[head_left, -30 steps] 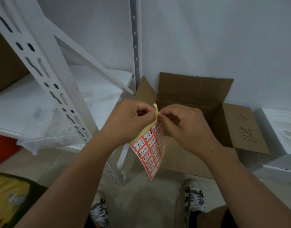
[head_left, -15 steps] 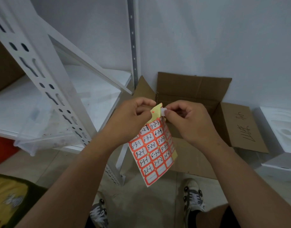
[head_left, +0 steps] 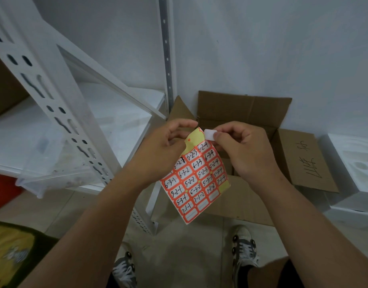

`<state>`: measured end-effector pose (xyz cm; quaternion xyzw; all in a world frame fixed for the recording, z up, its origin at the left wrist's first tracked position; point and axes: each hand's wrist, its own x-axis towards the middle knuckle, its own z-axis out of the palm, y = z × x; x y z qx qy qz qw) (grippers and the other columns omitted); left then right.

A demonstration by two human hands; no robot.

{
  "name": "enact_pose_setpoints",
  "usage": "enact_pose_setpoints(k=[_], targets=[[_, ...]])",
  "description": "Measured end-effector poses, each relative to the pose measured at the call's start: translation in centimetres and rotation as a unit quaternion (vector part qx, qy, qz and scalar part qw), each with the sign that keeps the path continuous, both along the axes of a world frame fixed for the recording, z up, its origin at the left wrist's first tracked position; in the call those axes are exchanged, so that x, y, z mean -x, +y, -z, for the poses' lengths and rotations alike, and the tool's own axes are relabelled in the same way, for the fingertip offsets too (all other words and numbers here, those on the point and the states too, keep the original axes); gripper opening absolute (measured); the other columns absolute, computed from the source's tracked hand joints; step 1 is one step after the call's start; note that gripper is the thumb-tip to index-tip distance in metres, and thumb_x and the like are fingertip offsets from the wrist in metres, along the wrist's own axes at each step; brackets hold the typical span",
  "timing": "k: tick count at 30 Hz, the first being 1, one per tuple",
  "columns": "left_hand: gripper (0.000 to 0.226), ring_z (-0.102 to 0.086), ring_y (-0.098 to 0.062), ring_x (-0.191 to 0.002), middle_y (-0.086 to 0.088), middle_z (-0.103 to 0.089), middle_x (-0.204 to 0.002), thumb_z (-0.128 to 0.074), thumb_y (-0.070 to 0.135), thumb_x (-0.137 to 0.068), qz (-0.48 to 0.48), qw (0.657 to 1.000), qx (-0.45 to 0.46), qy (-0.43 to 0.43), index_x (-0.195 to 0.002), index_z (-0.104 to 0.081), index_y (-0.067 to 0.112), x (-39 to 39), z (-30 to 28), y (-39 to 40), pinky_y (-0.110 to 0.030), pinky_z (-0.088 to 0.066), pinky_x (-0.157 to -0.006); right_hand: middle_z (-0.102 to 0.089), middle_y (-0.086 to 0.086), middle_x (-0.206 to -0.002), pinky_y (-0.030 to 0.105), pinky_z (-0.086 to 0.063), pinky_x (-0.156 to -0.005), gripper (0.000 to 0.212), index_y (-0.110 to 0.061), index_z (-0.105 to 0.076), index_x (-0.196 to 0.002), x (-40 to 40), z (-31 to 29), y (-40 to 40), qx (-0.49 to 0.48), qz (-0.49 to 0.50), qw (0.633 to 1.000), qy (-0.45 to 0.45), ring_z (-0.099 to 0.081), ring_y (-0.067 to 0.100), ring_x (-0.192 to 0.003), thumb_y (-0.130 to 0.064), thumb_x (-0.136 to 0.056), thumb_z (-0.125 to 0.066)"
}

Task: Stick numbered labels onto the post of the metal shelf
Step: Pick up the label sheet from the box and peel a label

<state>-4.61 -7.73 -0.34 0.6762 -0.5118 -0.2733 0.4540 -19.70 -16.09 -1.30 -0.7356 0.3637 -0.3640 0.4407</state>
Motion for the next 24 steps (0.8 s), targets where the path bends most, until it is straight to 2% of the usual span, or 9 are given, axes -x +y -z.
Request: enact_pose_setpoints(k=[3, 6, 11, 15, 18, 21, 23, 24], targets=[[0.026, -0.063, 0.013, -0.078, 0.028, -0.059, -0.096, -0.046, 0.017, -0.1, -0.012, 1.0, -0.004, -0.005, -0.114, -0.051, 0.04, -0.1, 0.3, -0.1, -0.005, -0.05, -0.057, -0.069, -0.016, -0.072, 0.011, -0.053, -0.061, 0.016, -0.031, -0.065, -0.08, -0.1, 0.1, -0.2, -0.033, 0.018, 0.999, -0.026, -0.067, -0.002, -0.073, -0.025, -0.093, -0.059], [0.025, -0.062, 0.014, -0.076, 0.028, -0.059, -0.096, -0.046, 0.018, -0.101, -0.017, 1.0, -0.005, -0.003, -0.115, -0.051, 0.038, -0.3, 0.5, -0.3, -0.004, -0.049, -0.056, -0.07, -0.016, -0.076, 0.015, -0.055, -0.064, 0.016, -0.026, -0.067, -0.082, -0.2, 0.2, -0.3, -0.077, 0.032, 0.995, -0.047, -0.069, 0.003, -0.075, -0.021, -0.094, -0.058], [0.025, -0.064, 0.011, -0.076, 0.026, -0.059, -0.097, -0.045, 0.017, -0.101, -0.019, 1.0, -0.007, -0.008, -0.115, -0.052, 0.036, -0.5, 0.8, -0.4, -0.007, -0.051, -0.058, -0.073, -0.002, -0.085, 0.035, -0.058, -0.082, 0.014, -0.019, -0.069, -0.089, -0.2, 0.0, -0.7, -0.151, 0.047, 0.984, -0.084, -0.071, 0.015, -0.083, -0.02, -0.094, -0.057], [0.025, -0.067, 0.002, -0.076, 0.022, -0.061, -0.101, -0.043, 0.016, -0.102, -0.029, 0.999, -0.015, -0.018, -0.115, -0.052, 0.036, -0.7, 0.9, -0.7, -0.008, -0.052, -0.058, -0.074, 0.0, -0.089, 0.04, -0.051, -0.092, 0.028, -0.014, -0.07, -0.095, 0.3, 0.0, -0.6, -0.189, -0.066, 0.98, 0.013, -0.069, 0.016, -0.089, -0.033, -0.095, -0.05], [0.024, -0.066, -0.001, -0.08, 0.019, -0.061, -0.11, -0.044, 0.019, -0.102, -0.049, 0.998, -0.025, -0.009, -0.117, -0.052, 0.036, -0.8, 1.5, -1.0, -0.012, -0.053, -0.061, -0.074, 0.0, -0.089, 0.035, -0.05, -0.087, 0.033, -0.015, -0.073, -0.093, 0.4, 0.1, -0.4, -0.207, -0.115, 0.969, 0.07, -0.07, 0.016, -0.088, -0.04, -0.093, -0.051], [0.025, -0.054, -0.003, -0.098, 0.016, -0.054, -0.119, -0.043, 0.031, -0.102, -0.148, 0.988, -0.028, -0.019, -0.125, -0.052, 0.031, -0.8, 2.8, -1.9, -0.022, -0.044, -0.077, -0.074, -0.001, -0.082, 0.033, -0.052, -0.076, 0.028, -0.015, -0.071, -0.092, 0.4, 0.1, -0.9, -0.235, -0.074, 0.968, 0.04, -0.072, 0.016, -0.078, -0.038, -0.091, -0.055], [0.025, -0.053, -0.011, -0.093, 0.006, -0.057, -0.114, -0.038, 0.036, -0.103, -0.23, 0.97, -0.083, 0.007, -0.112, -0.056, 0.022, -1.0, 3.7, -2.4, -0.029, -0.044, -0.075, -0.075, -0.001, -0.087, 0.039, -0.056, -0.082, 0.027, -0.012, -0.069, -0.098, 0.4, 0.0, -1.5, -0.266, -0.038, 0.963, 0.003, -0.073, 0.019, -0.081, -0.036, -0.09, -0.058], [0.029, -0.057, -0.016, -0.091, -0.002, -0.062, -0.109, -0.035, 0.039, -0.103, -0.237, 0.961, -0.131, 0.058, -0.101, -0.056, 0.019, -1.3, 4.1, -2.6, -0.032, -0.048, -0.076, -0.075, 0.0, -0.09, 0.043, -0.055, -0.087, 0.027, -0.011, -0.069, -0.1, 0.4, 0.0, -1.8, -0.275, -0.029, 0.961, -0.006, -0.073, 0.021, -0.084, -0.035, -0.09, -0.059]])
